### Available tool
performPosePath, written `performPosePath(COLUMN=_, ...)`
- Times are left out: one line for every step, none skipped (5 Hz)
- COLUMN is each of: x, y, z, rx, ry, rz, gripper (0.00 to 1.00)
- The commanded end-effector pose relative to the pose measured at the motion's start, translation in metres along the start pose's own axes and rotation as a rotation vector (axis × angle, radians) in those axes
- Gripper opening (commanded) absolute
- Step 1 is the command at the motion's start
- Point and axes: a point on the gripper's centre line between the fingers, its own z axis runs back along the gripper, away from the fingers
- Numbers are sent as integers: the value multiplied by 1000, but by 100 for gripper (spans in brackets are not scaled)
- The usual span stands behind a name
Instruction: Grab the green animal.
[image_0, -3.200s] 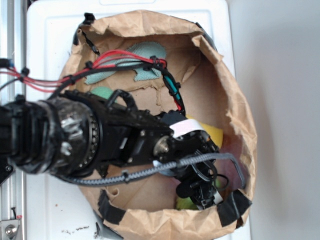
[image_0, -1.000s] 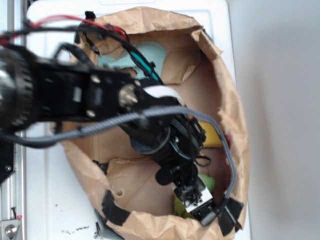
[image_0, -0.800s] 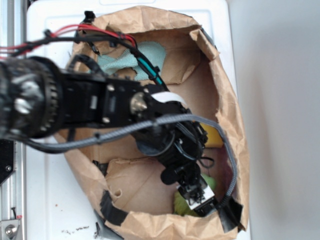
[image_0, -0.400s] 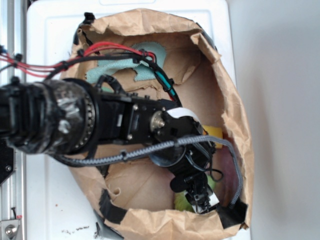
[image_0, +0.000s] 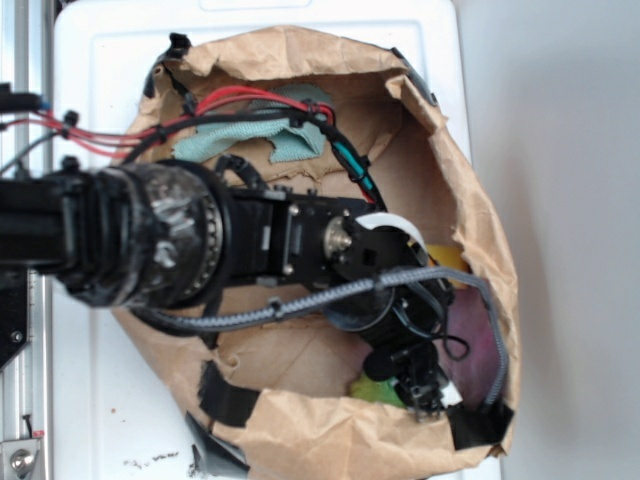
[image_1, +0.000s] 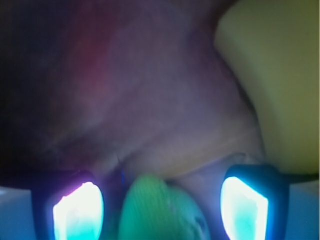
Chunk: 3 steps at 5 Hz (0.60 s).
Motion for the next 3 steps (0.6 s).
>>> performPosePath(x=-11, y=-5, z=-19, rx=10, ry=48, rz=-64, gripper=100)
performPosePath(x=-11, y=-5, z=-15, rx=16, ry=36, rz=-69, gripper=0)
performPosePath(x=-12, y=-10, z=-3, rx=2, ry=26, rz=-84, gripper=0)
